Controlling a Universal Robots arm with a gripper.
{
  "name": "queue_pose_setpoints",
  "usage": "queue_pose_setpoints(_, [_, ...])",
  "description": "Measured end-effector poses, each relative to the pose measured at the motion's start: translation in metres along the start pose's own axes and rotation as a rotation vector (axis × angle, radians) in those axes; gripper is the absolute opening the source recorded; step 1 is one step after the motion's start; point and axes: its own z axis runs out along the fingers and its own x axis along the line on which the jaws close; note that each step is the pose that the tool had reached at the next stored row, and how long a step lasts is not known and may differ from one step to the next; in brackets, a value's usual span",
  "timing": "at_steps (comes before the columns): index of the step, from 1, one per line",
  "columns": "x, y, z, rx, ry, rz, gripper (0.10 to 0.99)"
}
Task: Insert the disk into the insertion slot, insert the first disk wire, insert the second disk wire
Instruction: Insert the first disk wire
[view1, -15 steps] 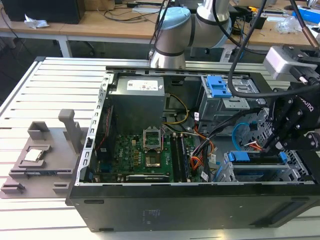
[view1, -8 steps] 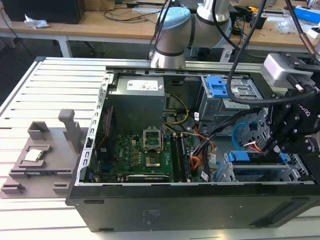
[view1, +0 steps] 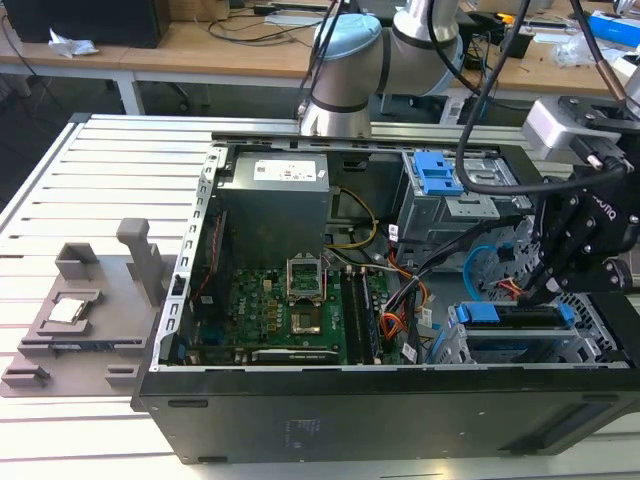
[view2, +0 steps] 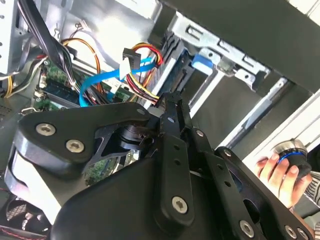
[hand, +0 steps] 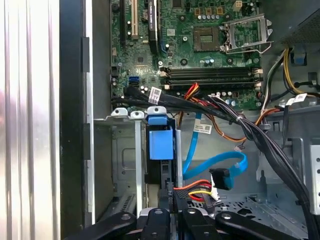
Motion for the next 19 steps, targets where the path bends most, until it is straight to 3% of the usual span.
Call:
queue_pose_setpoints(6, [-0.0027, -0.0057, 0.0025, -0.001, -0.0004, 0.000, 0.161])
queue_pose_setpoints(14, [-0.0028, -0.0082, 0.0043, -0.001, -0.0004, 0.000, 0.161])
queue_pose_setpoints(19, [-0.0025, -0.0078, -0.0020, -0.001, 0.0000, 0.000, 0.161])
